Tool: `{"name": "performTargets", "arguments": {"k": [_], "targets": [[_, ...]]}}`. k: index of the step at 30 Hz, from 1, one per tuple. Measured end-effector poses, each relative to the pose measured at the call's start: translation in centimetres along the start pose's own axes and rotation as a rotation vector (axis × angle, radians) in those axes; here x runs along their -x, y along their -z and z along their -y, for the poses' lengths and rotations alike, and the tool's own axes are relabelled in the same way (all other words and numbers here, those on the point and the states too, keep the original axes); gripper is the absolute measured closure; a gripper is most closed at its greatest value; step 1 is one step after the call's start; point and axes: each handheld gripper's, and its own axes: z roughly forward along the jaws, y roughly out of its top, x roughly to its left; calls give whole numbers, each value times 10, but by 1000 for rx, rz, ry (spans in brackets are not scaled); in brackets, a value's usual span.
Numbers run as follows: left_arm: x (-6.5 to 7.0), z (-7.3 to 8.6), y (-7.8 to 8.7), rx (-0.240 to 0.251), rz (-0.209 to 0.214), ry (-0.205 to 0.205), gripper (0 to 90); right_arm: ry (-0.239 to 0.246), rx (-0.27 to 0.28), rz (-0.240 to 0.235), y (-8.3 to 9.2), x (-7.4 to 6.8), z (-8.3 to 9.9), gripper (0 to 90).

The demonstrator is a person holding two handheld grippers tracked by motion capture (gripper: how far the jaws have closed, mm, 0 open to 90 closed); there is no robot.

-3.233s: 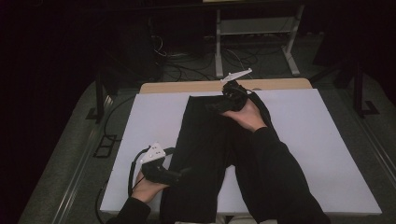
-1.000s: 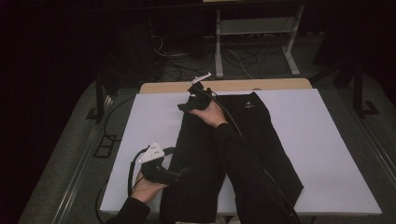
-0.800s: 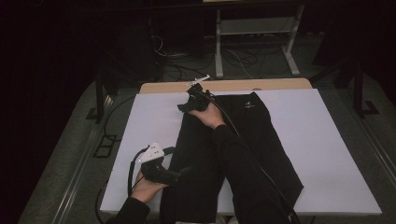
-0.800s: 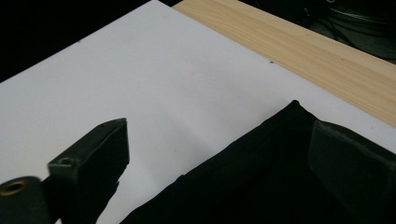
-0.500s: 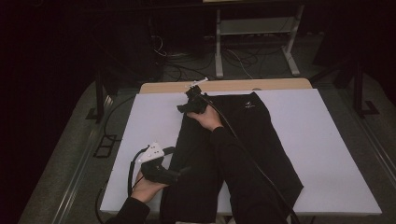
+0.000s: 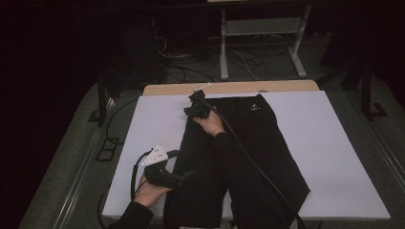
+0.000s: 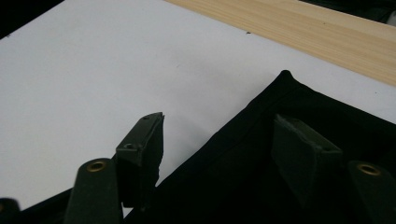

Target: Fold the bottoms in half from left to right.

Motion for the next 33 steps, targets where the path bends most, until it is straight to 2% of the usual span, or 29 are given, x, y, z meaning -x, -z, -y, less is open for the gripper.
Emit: {"name": "performTargets", "arguments": {"k": [6,7,9,12,13,14,15,19,26,29,33], "targets": [[0,0,0,-1,1,-1,0,10,6,57,-2,-2,1,455],[0,0,0,-1,1,0,0,25,-2,85,-4,-2,2,495],[0,0,0,-1,2,0,0,38,-7,101,-5,-4,3,539],[0,0,0,-1,1,-1,0,49,-7,101,-5,-5,3,589],[0,0,-1,-3,1,-1,0,53,-7,99,-5,-5,3,663],[0,0,-1,-3,1,-1,0,53,-7,99,-5,-5,3,663],[0,0,-1,-5,-1,-3,0,45,-8,97,-4,-5,3,728],[0,0,0,-13,-7,0,0,27,-10,84,-4,-3,3,811],[-1,2,4,-38,-33,39,0,61,-5,118,2,-7,1,848],[0,0,6,-46,-48,59,0,59,2,108,6,-9,0,855],[1,-1,9,-72,-54,61,0,51,12,108,10,-10,0,856]]}}
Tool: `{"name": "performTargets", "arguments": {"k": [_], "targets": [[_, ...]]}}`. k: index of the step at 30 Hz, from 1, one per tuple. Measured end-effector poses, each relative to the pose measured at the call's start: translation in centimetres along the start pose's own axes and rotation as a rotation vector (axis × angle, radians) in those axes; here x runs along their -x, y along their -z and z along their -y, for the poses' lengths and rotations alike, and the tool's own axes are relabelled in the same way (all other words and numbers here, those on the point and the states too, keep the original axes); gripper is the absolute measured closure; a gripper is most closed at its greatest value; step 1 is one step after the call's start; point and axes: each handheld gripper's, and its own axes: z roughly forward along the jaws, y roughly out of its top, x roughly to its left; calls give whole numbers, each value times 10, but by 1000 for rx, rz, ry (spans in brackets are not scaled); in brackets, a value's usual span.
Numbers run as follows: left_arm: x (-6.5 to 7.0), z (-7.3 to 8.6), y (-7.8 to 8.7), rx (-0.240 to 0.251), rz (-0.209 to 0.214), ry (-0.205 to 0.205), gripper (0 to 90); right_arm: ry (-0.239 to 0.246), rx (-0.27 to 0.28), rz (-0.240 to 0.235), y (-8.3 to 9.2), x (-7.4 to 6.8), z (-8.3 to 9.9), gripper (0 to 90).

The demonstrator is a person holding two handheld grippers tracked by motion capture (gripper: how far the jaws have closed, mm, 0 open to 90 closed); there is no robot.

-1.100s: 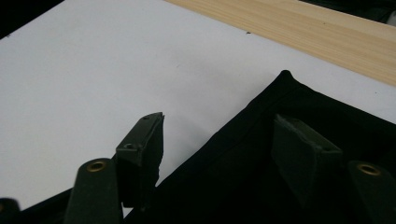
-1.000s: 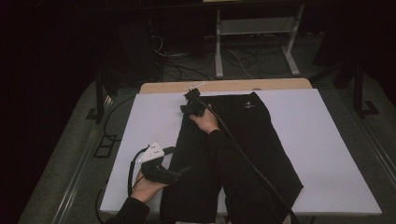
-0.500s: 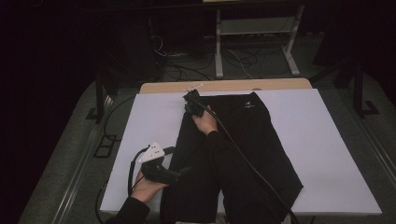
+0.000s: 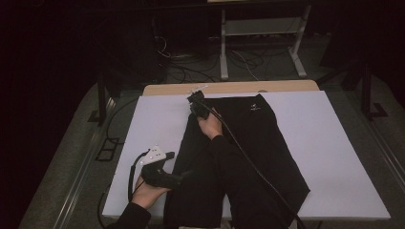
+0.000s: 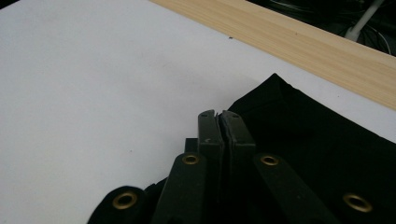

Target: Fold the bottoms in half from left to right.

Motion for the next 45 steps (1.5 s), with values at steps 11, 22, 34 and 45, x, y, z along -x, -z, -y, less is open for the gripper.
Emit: {"name": "performTargets", "arguments": {"k": [11,22,34,45], "targets": [[-2,8,9,-51,6,29,0,-17,55,-24,14,1,7,857],[-4,19,19,-107,-10,57,0,-16,73,-18,21,0,9,857],[-2,29,29,-171,2,58,0,-31,84,-20,23,1,15,857],[-3,35,34,-218,29,61,6,-40,94,-18,26,4,15,857]]}}
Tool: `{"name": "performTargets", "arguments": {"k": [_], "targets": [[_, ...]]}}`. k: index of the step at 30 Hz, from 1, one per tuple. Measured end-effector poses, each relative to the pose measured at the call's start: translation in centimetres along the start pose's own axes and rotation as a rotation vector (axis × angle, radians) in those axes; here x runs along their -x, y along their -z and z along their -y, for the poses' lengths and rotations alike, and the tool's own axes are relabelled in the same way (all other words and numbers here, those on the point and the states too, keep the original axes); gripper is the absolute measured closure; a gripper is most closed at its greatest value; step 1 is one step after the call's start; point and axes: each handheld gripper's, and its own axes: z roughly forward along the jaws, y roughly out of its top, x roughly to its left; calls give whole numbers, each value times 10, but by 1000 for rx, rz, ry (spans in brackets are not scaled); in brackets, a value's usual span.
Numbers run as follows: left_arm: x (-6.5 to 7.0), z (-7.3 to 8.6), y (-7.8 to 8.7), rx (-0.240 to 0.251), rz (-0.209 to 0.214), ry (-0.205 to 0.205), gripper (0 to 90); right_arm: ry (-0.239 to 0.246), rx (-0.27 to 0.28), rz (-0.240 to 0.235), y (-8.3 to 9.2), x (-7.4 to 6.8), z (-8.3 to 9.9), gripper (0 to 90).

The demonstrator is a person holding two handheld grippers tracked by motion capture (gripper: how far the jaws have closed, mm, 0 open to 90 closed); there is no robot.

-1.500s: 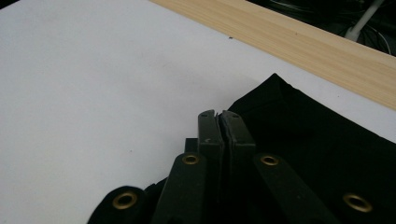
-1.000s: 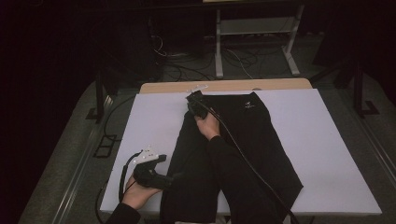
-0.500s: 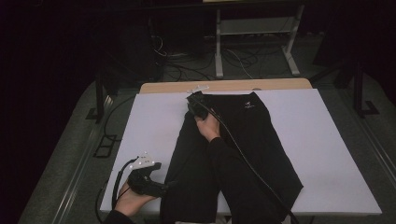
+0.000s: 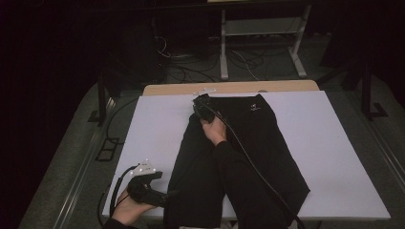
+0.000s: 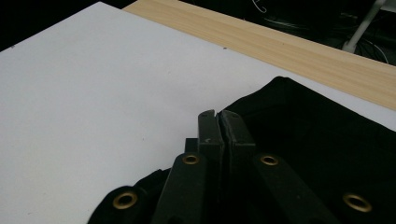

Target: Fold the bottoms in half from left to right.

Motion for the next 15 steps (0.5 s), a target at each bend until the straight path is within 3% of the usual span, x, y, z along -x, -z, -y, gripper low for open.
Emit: {"name": "performTargets", "arguments": {"k": [7,15], "targets": [[-2,5,3,-27,62,-3,139,6,3,-3,0,-1,0,857],[-5,9,3,-77,100,-8,267,9,7,-5,0,-4,0,857]]}}
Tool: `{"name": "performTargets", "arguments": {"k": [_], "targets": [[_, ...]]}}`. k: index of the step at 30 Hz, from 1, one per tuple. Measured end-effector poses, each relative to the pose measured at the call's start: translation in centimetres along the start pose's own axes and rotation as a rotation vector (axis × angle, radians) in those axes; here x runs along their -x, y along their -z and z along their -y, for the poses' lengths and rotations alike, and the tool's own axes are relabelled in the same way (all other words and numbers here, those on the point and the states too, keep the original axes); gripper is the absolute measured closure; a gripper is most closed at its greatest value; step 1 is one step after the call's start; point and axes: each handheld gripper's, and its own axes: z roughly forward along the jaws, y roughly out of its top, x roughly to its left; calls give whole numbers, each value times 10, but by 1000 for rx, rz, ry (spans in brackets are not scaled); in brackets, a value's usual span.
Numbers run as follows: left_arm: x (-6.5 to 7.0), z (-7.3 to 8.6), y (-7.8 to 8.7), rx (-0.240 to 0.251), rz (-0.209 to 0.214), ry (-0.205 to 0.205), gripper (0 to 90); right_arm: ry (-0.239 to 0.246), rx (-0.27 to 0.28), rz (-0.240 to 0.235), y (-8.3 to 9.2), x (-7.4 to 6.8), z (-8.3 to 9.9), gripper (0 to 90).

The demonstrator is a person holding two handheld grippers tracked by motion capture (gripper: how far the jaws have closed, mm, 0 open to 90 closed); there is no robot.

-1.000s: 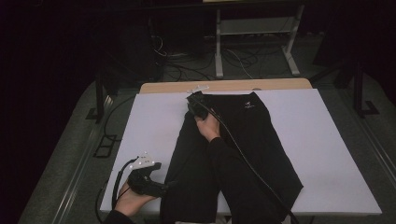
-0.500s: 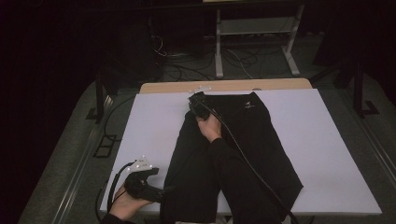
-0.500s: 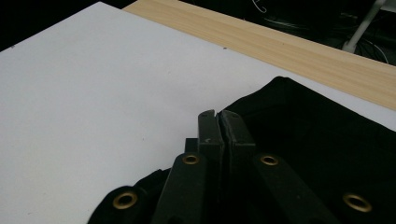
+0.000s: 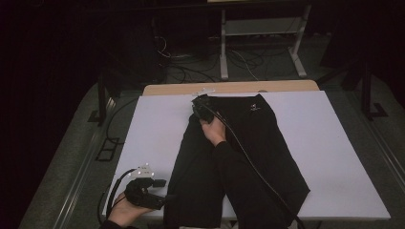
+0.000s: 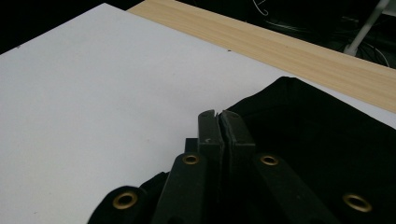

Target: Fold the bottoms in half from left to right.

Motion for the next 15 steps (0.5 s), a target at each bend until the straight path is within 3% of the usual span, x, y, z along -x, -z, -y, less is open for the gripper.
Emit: {"name": "performTargets", "arguments": {"k": [3,5,6,8,10,15], "targets": [[1,1,0,-11,1,-6,373,0,3,0,0,0,0,857],[0,0,0,-16,-4,2,395,2,4,1,0,0,0,857],[0,0,0,-18,-9,4,474,3,5,0,1,0,-1,857],[0,-1,0,-26,-15,6,506,3,5,0,1,0,-1,857],[0,-2,0,-41,-18,10,624,7,8,-1,1,0,-1,857],[-1,-4,-2,-58,-24,19,751,9,9,-2,1,0,-1,857]]}}
